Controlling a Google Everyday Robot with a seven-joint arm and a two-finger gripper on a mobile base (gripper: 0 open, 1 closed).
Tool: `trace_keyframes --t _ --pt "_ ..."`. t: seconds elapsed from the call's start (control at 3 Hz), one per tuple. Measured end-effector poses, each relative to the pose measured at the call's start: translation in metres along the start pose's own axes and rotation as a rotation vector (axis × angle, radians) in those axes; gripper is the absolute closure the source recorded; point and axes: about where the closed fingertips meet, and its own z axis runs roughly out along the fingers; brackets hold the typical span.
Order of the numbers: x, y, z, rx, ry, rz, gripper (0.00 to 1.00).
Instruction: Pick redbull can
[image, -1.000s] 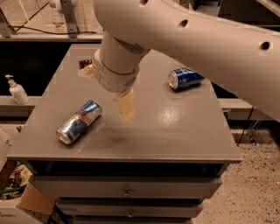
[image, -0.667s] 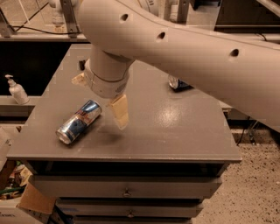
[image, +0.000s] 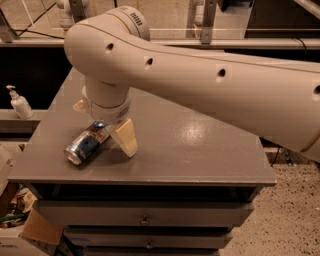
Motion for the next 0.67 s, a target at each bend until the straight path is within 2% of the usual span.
trace_keyframes --t 0.67 --pt "-0.0083 -0.0061 0.0122 -0.044 0.019 0.011 0.41"
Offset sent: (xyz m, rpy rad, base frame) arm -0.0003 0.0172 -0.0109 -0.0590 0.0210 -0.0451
